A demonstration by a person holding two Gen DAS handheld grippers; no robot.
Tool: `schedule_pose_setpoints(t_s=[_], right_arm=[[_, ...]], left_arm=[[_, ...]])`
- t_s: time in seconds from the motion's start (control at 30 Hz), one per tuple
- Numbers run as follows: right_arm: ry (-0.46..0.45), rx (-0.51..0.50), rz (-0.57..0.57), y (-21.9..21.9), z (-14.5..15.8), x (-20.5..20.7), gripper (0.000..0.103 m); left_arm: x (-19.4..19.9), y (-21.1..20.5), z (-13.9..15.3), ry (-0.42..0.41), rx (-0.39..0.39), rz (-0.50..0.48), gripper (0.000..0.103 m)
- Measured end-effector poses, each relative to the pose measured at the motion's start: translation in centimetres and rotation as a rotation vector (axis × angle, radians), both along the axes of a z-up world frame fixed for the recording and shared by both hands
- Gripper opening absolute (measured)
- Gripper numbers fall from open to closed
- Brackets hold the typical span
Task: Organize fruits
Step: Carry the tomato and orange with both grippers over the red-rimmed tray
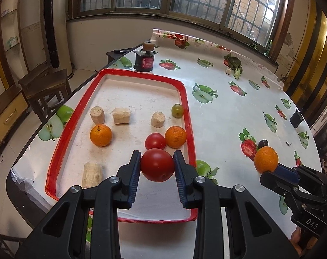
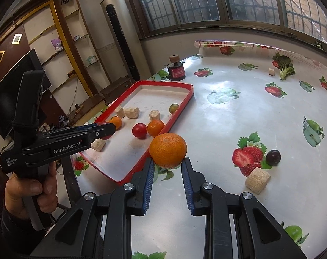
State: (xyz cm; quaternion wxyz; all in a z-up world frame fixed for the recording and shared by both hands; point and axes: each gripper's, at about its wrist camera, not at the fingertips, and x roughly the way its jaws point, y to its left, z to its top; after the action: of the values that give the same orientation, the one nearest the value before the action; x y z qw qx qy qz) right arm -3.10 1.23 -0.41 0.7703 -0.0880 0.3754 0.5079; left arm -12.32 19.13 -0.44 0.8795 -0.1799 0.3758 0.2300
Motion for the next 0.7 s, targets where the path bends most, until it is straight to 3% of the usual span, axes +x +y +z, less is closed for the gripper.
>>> schedule_pose_setpoints(t_s=[0.7], right_arm=[[0.012,-0.029,0.115,5.3,-0.9,-3.1,0.026]], left_arm=[[-4.1,5.0,-1.0,-0.006,-0.033,0.122,0.028]])
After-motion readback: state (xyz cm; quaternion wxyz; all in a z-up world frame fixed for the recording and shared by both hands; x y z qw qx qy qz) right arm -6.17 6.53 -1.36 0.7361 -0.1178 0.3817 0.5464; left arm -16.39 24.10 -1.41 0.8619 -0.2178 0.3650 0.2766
